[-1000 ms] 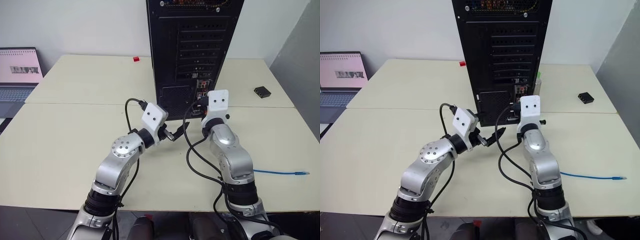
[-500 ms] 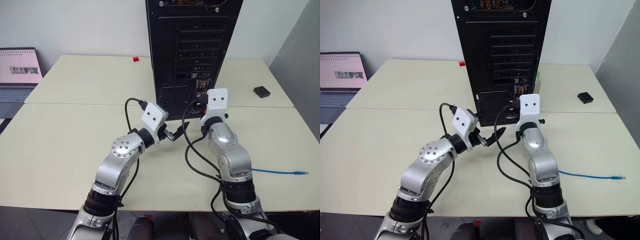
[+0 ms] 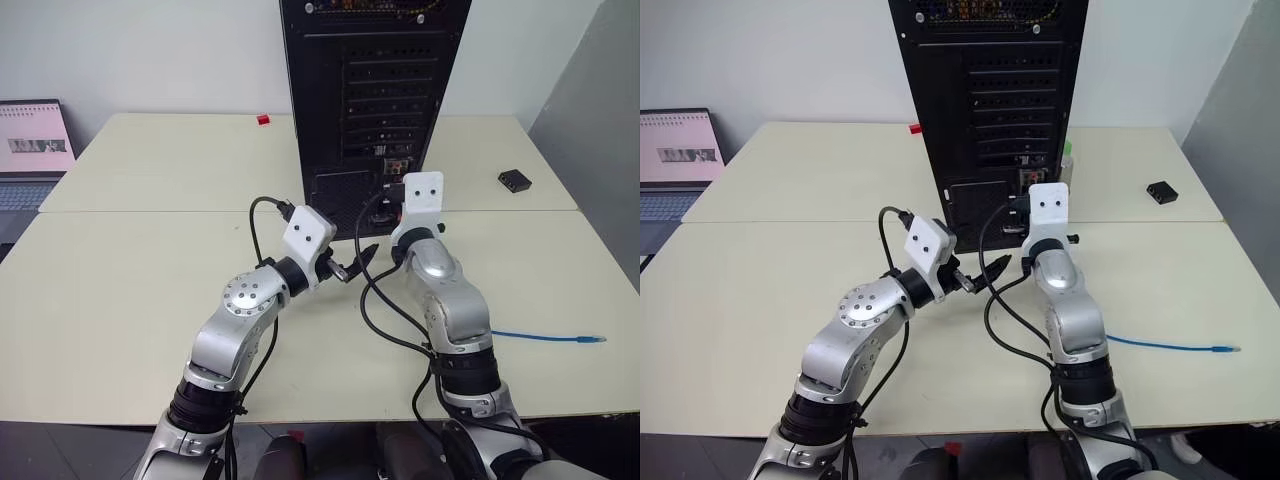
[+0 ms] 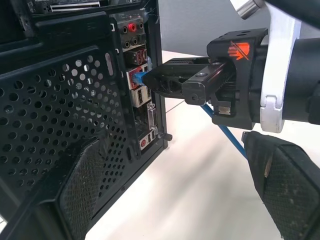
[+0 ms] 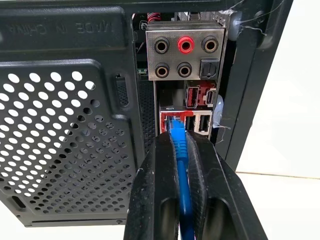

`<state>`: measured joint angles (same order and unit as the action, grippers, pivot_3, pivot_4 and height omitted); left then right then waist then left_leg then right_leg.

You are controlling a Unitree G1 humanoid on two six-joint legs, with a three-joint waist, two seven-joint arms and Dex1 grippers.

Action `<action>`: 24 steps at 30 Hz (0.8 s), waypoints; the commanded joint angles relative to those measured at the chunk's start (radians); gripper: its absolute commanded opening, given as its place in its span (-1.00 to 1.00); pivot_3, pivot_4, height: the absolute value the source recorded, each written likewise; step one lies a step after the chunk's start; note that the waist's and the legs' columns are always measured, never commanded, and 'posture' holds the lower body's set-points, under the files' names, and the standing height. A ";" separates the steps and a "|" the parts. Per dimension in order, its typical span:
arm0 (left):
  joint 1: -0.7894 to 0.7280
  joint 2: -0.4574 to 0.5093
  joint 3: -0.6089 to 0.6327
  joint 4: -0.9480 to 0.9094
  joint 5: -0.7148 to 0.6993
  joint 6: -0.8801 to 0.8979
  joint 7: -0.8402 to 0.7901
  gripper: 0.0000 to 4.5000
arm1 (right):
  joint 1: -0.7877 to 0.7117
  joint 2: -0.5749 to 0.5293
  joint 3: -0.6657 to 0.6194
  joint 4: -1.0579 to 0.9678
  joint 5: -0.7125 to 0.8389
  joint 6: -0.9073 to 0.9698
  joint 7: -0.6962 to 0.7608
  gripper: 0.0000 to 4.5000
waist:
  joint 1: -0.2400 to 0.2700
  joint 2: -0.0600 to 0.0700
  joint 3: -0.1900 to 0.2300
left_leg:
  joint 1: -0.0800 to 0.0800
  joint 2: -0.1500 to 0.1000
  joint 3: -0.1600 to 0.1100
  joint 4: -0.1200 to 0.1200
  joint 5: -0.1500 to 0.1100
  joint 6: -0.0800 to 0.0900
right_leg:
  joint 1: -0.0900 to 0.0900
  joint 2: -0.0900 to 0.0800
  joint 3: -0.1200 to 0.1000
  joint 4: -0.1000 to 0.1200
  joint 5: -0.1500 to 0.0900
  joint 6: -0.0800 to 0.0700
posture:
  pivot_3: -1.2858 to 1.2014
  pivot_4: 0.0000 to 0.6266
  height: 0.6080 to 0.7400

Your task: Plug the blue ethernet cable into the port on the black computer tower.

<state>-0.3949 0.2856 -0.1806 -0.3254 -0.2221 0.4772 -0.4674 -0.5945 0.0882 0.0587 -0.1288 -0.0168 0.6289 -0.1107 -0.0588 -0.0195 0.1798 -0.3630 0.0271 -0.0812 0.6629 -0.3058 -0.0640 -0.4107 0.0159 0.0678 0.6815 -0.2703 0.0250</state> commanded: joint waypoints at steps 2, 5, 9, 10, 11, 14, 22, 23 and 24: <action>-0.001 -0.003 0.012 -0.038 0.004 -0.017 0.006 0.99 | -0.063 0.003 -0.017 0.023 0.001 -0.050 -0.003 -1.00 | -0.002 0.000 0.000 | 0.000 0.000 0.000 0.000 0.000 0.000 | 0.000 0.000 0.001 0.000 0.000 0.000 | 0.03 -0.52 1.00; 0.001 -0.002 0.011 -0.039 0.005 -0.017 0.006 0.99 | -0.067 0.004 -0.019 0.035 0.002 -0.058 -0.004 -1.00 | -0.005 0.000 0.000 | 0.000 0.000 0.001 0.000 0.000 0.000 | 0.000 0.000 0.001 0.000 0.000 0.000 | 0.03 -0.52 1.00; 0.002 0.000 0.013 -0.037 0.005 -0.019 0.005 0.99 | -0.052 0.002 -0.016 0.031 0.007 -0.056 0.006 -1.00 | -0.008 0.000 0.000 | 0.001 0.000 0.001 0.000 0.000 0.000 | 0.000 0.000 0.001 0.000 0.000 0.000 | 0.03 -0.52 1.00; 0.002 0.001 0.014 -0.035 0.006 -0.020 0.005 0.99 | -0.042 0.000 -0.016 0.022 0.009 -0.054 0.010 -1.00 | -0.009 0.000 0.000 | 0.001 0.000 0.001 0.000 0.000 0.000 | 0.000 0.000 0.001 0.000 0.000 0.000 | 0.03 -0.52 1.00; 0.002 0.002 0.016 -0.033 0.006 -0.021 0.005 1.00 | -0.030 -0.004 -0.015 0.011 0.009 -0.048 0.013 -0.85 | -0.009 0.000 0.000 | 0.001 0.000 0.001 0.000 0.000 0.001 | 0.000 0.000 0.001 0.000 0.000 0.000 | 0.03 -0.52 1.00; 0.003 0.004 0.019 -0.029 0.009 -0.022 0.006 1.00 | 0.012 -0.022 -0.012 -0.037 0.011 -0.026 0.032 -0.54 | -0.005 0.000 0.000 | 0.000 0.000 0.000 0.000 0.000 0.000 | 0.000 0.000 0.001 0.000 0.000 0.000 | 0.03 -0.52 1.00; -0.029 0.051 0.055 0.037 0.021 -0.047 -0.018 1.00 | 0.139 -0.117 -0.024 -0.261 0.025 0.101 0.115 0.20 | 0.009 0.000 0.000 | -0.007 -0.001 0.001 -0.002 0.000 0.000 | -0.006 -0.002 0.001 -0.002 0.000 0.001 | 0.03 -0.52 1.00; -0.038 0.065 0.060 0.049 0.023 -0.047 -0.027 1.00 | 0.151 -0.131 -0.030 -0.295 0.030 0.120 0.128 0.31 | 0.009 0.000 0.000 | -0.007 -0.001 0.001 -0.002 0.000 0.000 | -0.006 -0.002 0.001 -0.002 0.000 0.001 | 0.03 -0.52 1.00; -0.047 0.077 0.064 0.062 0.025 -0.051 -0.036 1.00 | 0.160 -0.145 -0.035 -0.325 0.038 0.137 0.143 0.45 | 0.010 0.000 0.000 | -0.007 -0.001 0.001 -0.001 0.000 0.000 | -0.006 -0.002 0.001 -0.001 0.000 0.001 | 0.03 -0.52 1.00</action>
<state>-0.4057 0.3323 -0.1443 -0.2679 -0.2081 0.4528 -0.4767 -0.4462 -0.0273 0.0461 -0.3242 -0.0067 0.7283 -0.0084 -0.0492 -0.0193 0.1800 -0.3697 0.0258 -0.0807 0.6617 -0.3057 -0.0642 -0.4167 0.0137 0.0682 0.6806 -0.2702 0.0257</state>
